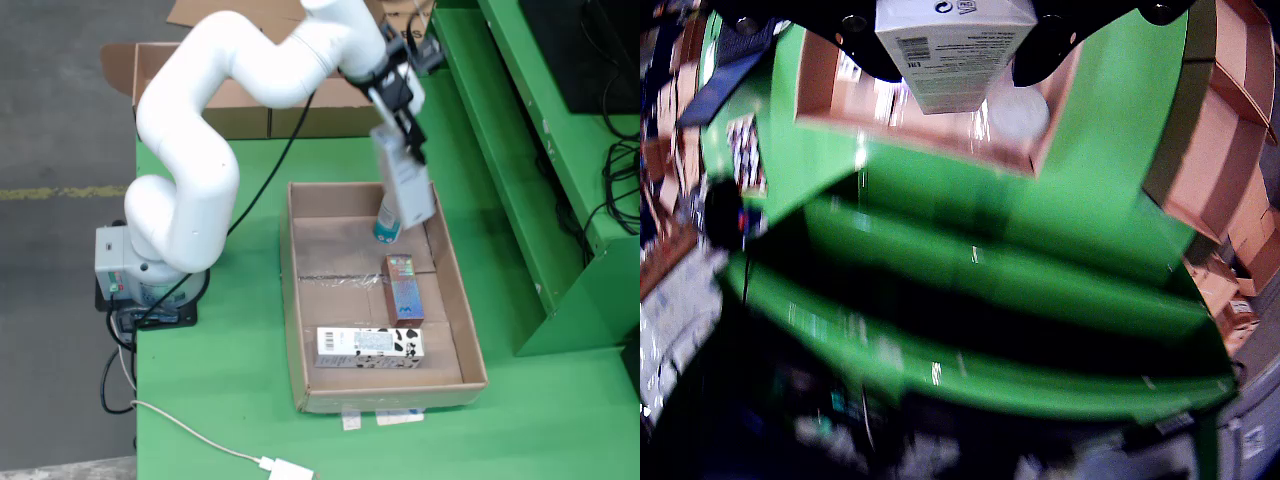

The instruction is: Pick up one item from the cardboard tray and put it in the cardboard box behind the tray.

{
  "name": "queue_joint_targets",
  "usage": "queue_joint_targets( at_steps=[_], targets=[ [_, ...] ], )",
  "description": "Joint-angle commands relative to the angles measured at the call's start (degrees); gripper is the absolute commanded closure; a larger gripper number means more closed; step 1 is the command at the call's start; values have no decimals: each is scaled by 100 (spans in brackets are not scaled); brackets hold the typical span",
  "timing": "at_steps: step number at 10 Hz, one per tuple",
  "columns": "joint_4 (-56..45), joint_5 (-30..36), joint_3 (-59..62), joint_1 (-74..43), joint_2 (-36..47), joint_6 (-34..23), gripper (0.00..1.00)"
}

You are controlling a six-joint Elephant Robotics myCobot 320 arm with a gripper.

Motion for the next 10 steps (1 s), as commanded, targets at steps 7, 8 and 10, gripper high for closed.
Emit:
queue_joint_targets(
  at_steps=[7, 8, 10],
  targets=[
    [379, -3047, 3673, 4097, 973, -274, 100],
    [-32, -2895, 3673, 4490, 1163, -39, 100],
    [-674, -2325, 3673, 5212, 1426, 380, 100]
  ],
)
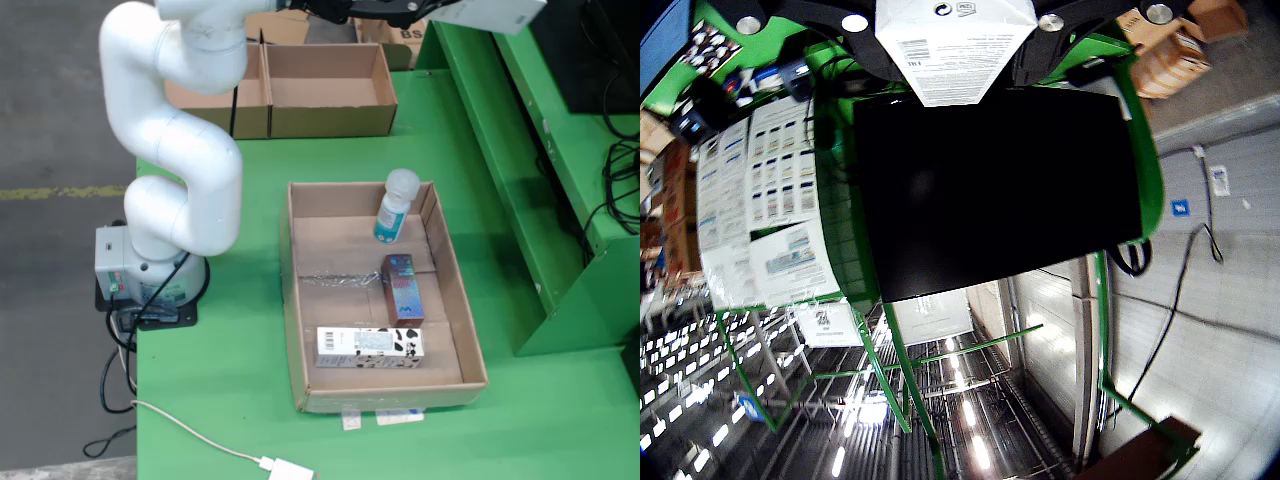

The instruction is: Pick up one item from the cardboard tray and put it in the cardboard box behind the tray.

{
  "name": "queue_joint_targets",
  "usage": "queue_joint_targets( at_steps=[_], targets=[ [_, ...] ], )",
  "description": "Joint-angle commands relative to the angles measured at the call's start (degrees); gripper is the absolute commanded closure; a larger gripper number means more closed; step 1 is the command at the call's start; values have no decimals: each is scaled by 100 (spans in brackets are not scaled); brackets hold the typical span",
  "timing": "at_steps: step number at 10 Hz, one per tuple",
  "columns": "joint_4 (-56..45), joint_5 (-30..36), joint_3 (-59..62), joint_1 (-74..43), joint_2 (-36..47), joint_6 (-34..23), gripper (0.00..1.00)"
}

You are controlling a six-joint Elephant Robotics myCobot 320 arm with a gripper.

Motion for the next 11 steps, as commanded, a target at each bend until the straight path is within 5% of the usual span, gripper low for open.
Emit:
queue_joint_targets(
  at_steps=[1, 11],
  targets=[
    [-2950, 726, 70, 3027, 641, 1013, 100],
    [-3432, 80, 70, 4334, 488, 1127, 100]
  ],
)
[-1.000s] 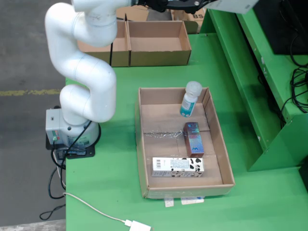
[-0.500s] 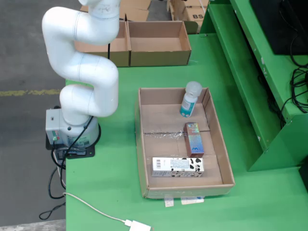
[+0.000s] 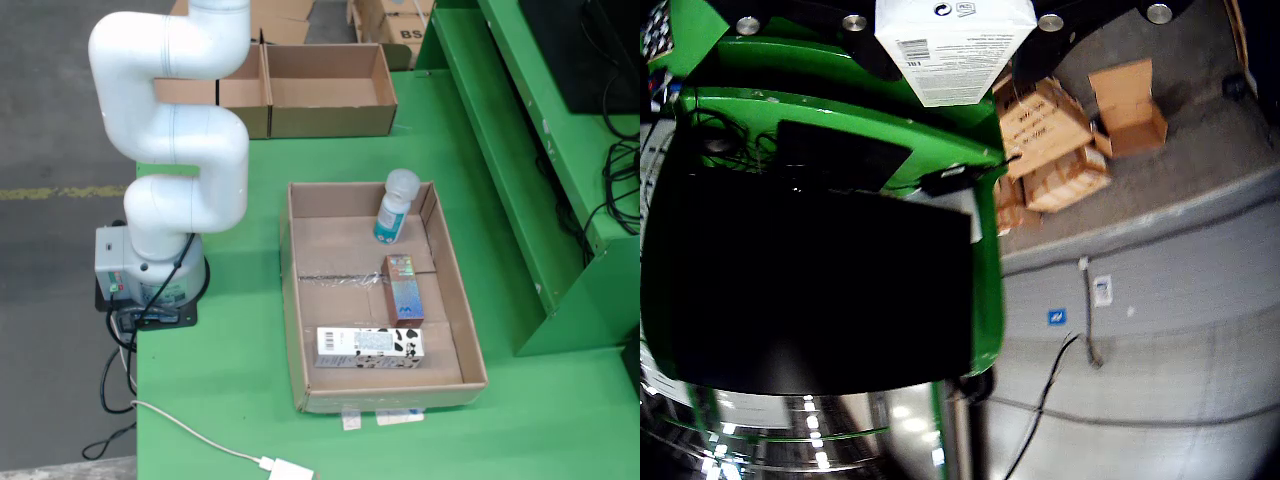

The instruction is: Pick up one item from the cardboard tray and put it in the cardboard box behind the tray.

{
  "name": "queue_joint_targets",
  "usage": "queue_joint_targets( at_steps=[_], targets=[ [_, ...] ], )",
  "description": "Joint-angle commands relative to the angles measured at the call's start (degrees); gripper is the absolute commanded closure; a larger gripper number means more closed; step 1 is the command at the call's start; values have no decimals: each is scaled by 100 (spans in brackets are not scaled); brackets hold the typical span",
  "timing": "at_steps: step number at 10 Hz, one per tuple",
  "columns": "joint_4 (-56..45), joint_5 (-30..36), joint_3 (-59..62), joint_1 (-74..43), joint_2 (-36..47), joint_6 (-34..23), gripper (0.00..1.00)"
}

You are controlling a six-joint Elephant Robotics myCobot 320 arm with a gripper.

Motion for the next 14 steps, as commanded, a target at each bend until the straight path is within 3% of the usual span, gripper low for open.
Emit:
queue_joint_targets(
  at_steps=[1, 14],
  targets=[
    [-465, -127, 70, 1538, -162, -75, 100],
    [-1178, 424, 70, 2569, -640, 482, 100]
  ],
)
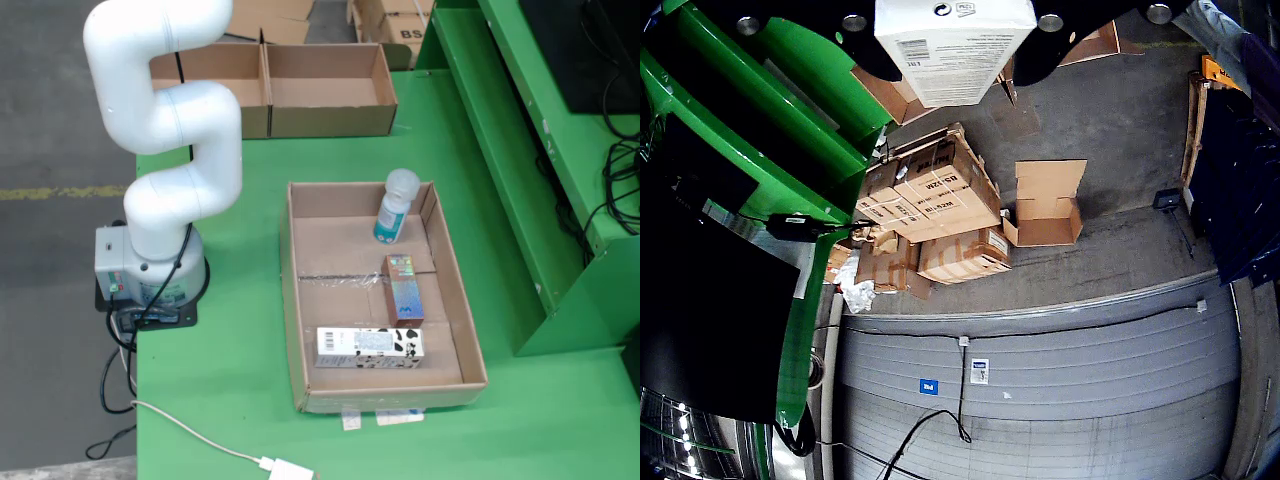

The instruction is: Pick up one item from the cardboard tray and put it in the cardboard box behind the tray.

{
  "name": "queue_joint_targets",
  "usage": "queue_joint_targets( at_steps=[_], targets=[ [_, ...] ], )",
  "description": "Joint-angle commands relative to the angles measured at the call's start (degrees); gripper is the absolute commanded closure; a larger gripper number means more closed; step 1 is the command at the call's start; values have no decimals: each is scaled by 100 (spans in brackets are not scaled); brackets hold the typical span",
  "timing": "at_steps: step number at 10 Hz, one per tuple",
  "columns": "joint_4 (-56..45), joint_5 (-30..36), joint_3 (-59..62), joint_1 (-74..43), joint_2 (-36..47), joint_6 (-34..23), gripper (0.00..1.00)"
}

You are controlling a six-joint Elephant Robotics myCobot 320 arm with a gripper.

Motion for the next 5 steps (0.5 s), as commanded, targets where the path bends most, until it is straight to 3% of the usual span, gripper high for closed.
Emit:
queue_joint_targets(
  at_steps=[1, 5],
  targets=[
    [175, -33, 87, 257, -184, -28, 100],
    [-64, 227, 87, 768, -511, 161, 100]
  ],
)
